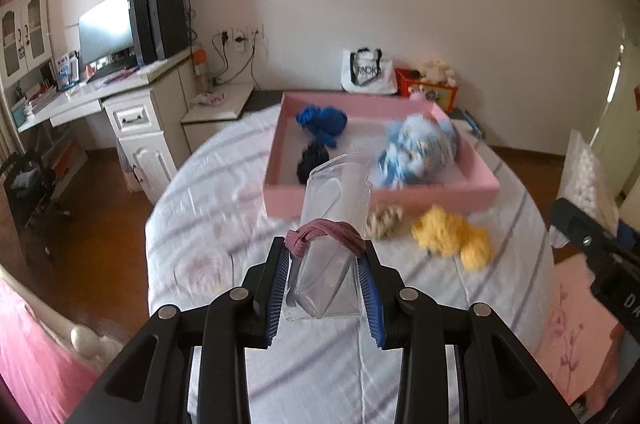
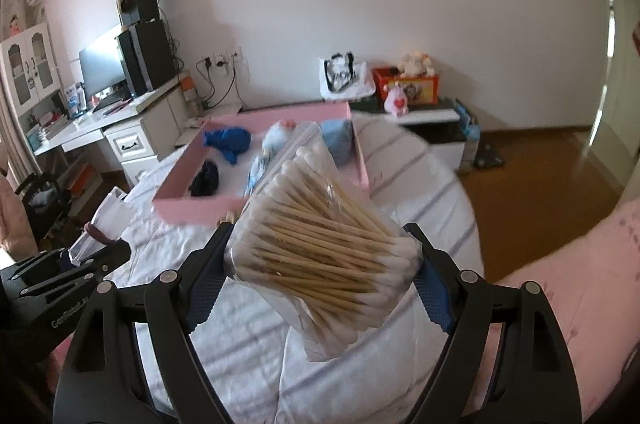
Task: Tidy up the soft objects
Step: 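Lower the swab bag with right tool while left tool lowers the cup into tray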
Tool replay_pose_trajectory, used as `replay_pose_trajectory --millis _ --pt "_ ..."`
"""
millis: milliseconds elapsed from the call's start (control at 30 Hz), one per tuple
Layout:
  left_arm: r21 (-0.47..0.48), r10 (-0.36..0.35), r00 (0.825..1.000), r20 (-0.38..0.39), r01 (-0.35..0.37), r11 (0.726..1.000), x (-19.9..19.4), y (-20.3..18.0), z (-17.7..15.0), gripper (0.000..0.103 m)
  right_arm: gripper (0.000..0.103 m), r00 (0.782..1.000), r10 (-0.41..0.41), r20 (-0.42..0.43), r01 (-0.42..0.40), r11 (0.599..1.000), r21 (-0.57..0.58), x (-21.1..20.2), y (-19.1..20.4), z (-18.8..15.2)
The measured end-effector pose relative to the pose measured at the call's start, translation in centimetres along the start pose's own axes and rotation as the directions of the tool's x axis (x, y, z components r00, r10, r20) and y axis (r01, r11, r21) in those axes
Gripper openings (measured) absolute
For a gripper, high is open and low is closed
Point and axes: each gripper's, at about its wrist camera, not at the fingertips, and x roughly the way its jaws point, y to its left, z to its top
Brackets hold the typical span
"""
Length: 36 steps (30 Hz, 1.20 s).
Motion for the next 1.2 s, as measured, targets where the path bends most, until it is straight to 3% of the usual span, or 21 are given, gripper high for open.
replay_pose_trajectory --millis 333,600,967,1067,1200 --pt "0.029 0.010 0.999 0.038 -0.011 1.000 4.6 0.6 7.2 0.032 0.081 0.992 0.016 0.129 -0.002 0.994 -0.107 1.3 3.7 7.5" --pt "0.034 0.018 0.999 -0.033 -0.017 0.999 13.5 0.5 12.0 0.032 0.080 0.997 0.049 0.052 -0.040 0.988 -0.151 7.9 6.4 9.6" --pt "0.031 -0.024 0.992 -0.124 0.028 0.999 24.1 1.4 14.6 0.032 0.081 0.999 0.045 -0.029 -0.048 0.993 -0.104 18.4 6.5 10.3" --pt "0.044 -0.011 0.991 -0.136 0.017 0.999 26.1 1.2 15.1 0.032 0.080 0.997 0.061 -0.055 -0.065 0.994 -0.084 20.1 5.7 9.9" --pt "0.043 -0.051 0.984 -0.173 0.059 0.997 28.4 0.8 15.3 0.032 0.081 0.995 0.081 -0.055 -0.083 0.995 -0.052 21.6 4.7 9.5"
